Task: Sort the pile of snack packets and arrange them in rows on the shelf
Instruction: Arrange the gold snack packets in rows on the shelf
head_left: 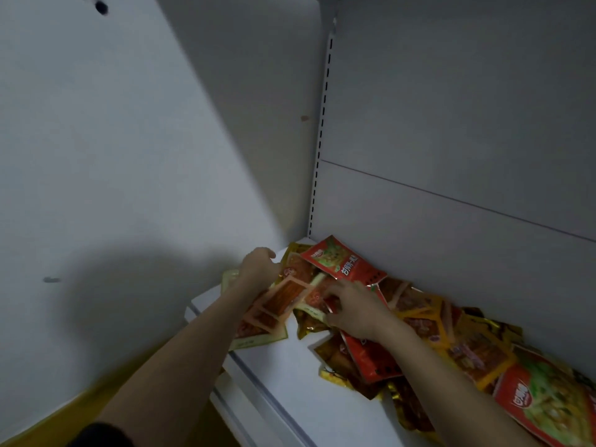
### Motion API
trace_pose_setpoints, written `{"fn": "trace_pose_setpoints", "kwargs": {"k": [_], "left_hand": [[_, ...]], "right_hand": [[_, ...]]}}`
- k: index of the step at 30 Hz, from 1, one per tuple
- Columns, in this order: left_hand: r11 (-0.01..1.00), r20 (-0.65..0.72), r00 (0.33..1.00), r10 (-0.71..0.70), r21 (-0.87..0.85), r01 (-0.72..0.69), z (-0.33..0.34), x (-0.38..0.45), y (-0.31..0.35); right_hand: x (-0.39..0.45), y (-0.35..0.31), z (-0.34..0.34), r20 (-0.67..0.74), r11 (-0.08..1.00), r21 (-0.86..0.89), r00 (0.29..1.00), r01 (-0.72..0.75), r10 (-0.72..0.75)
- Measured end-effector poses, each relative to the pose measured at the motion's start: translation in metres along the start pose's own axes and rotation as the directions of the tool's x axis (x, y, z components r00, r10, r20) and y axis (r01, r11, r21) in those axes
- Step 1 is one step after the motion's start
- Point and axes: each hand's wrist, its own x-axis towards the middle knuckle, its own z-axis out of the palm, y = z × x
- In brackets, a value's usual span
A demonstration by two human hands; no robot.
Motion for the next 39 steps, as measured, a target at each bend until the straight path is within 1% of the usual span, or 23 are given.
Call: {"fn": "trace_pose_setpoints", "kwargs": {"k": [3,5,9,10,13,15,16,19,20,21,23,25,27,28,30,31,32,34,35,37,39], "left_hand": [[0.998,0.072,0.997,-0.040,0.051,0.037,0.015,0.025,0.001],[0.997,0.071,0.997,-0.040,0.070,0.035,0.023,0.036,0.002],[0.998,0.143,0.988,-0.055,-0.007,0.056,0.029,0.052,0.011],[0.998,0.140,0.989,-0.048,-0.032,0.053,0.028,0.055,0.013],[0.982,0.098,0.995,0.010,-0.191,0.009,0.023,0.068,0.019],[0.946,0.041,0.998,0.050,-0.323,-0.034,0.013,0.071,0.026],[0.921,0.016,0.998,0.056,-0.388,-0.045,0.007,0.069,0.029],[0.836,-0.015,0.996,0.091,-0.542,-0.085,-0.014,0.049,0.034],[0.804,-0.027,0.995,0.095,-0.587,-0.093,-0.020,0.037,0.034],[0.785,-0.028,0.996,0.083,-0.613,-0.083,-0.024,0.027,0.031],[0.772,-0.021,0.998,0.067,-0.633,-0.065,-0.029,0.006,0.020],[0.768,-0.021,0.999,0.036,-0.639,-0.041,-0.030,-0.014,0.007],[0.761,-0.019,0.999,0.029,-0.648,-0.034,-0.029,-0.032,-0.004],[0.755,-0.013,0.999,0.032,-0.655,-0.033,-0.027,-0.040,-0.008],[0.743,0.007,0.999,0.039,-0.669,-0.024,-0.027,-0.053,-0.014],[0.742,0.009,0.999,0.041,-0.670,-0.024,-0.028,-0.056,-0.016],[0.742,0.005,0.999,0.040,-0.670,-0.027,-0.030,-0.059,-0.017],[0.720,-0.020,0.996,0.085,-0.690,-0.075,-0.037,-0.059,-0.017],[0.714,-0.048,0.992,0.118,-0.690,-0.118,-0.040,-0.059,-0.016],[0.712,-0.109,0.974,0.196,-0.667,-0.218,-0.045,-0.058,-0.015],[0.729,-0.106,0.962,0.250,-0.634,-0.260,-0.047,-0.059,-0.014]], "right_hand": [[-0.010,0.010,0.004,-0.025,0.998,0.001,0.998,-0.062,0.062],[-0.012,0.016,0.004,-0.032,0.996,0.022,0.996,-0.085,0.085],[-0.015,0.020,0.000,-0.042,0.992,0.013,0.992,-0.122,0.122],[-0.015,0.020,-0.001,-0.043,0.991,0.009,0.990,-0.136,0.136],[-0.016,0.018,-0.003,-0.022,0.983,0.032,0.983,-0.181,0.182],[-0.015,0.016,-0.006,-0.033,0.976,0.023,0.976,-0.215,0.216],[-0.015,0.014,-0.008,-0.054,0.972,-0.007,0.970,-0.236,0.235],[-0.016,0.005,-0.010,-0.128,0.935,-0.181,0.950,-0.305,0.285],[-0.017,0.001,-0.010,-0.155,0.929,-0.221,0.951,-0.298,0.268],[-0.019,-0.005,-0.010,-0.185,0.936,-0.238,0.958,-0.260,0.219],[-0.022,-0.019,-0.009,-0.222,0.970,-0.227,0.974,-0.092,0.040],[-0.024,-0.031,-0.004,-0.169,0.970,-0.231,0.979,0.074,-0.115],[-0.023,-0.037,0.004,-0.100,0.948,-0.288,0.981,0.134,-0.169],[-0.022,-0.039,0.008,-0.090,0.935,-0.325,0.979,0.143,-0.181],[-0.019,-0.039,0.014,-0.126,0.925,-0.349,0.970,0.152,-0.207],[-0.017,-0.038,0.014,-0.165,0.935,-0.315,0.961,0.161,-0.221],[-0.016,-0.038,0.013,-0.220,0.954,-0.244,0.948,0.174,-0.229],[-0.014,-0.038,0.004,-0.354,0.981,-0.038,0.915,0.191,-0.192],[-0.013,-0.037,-0.003,-0.430,0.980,0.061,0.891,0.188,-0.144],[-0.012,-0.037,-0.020,-0.557,0.946,0.273,0.831,0.173,0.009],[-0.013,-0.037,-0.037,-0.611,0.848,0.496,0.769,0.189,0.186]]}}
